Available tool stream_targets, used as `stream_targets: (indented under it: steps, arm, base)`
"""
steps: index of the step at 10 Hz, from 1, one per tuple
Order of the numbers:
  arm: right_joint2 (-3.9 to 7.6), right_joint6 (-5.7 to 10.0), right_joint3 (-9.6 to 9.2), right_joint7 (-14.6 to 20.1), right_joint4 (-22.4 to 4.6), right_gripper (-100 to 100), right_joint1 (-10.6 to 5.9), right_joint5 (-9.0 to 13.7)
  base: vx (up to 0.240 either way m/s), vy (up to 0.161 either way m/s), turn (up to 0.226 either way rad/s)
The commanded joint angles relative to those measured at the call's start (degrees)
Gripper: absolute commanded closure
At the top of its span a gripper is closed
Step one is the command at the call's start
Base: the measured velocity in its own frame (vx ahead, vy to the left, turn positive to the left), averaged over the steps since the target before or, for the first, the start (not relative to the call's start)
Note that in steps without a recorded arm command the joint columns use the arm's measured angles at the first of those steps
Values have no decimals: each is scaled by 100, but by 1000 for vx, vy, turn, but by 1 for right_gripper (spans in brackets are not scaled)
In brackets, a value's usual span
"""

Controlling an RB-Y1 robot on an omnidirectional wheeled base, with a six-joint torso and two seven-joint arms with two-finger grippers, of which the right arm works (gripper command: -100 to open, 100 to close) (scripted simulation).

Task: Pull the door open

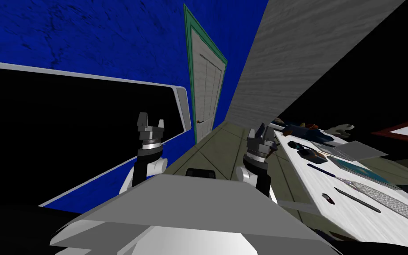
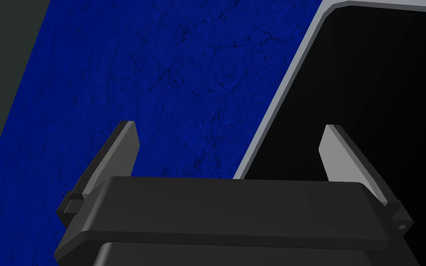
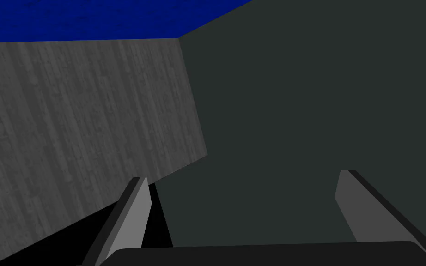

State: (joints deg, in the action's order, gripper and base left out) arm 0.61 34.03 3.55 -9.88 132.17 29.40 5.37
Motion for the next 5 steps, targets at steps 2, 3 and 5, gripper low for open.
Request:
stream_targets:
  steps: [2,3,5]
  arm:
    - [93,73,-57,96,-316,-100,-93,8]
    - [118,94,-73,123,-406,-100,-120,10]
    - [215,174,-136,229,-756,-100,-223,19]
  base:
    - [66,-8,134]
    - [63,-13,82]
    - [96,-11,135]
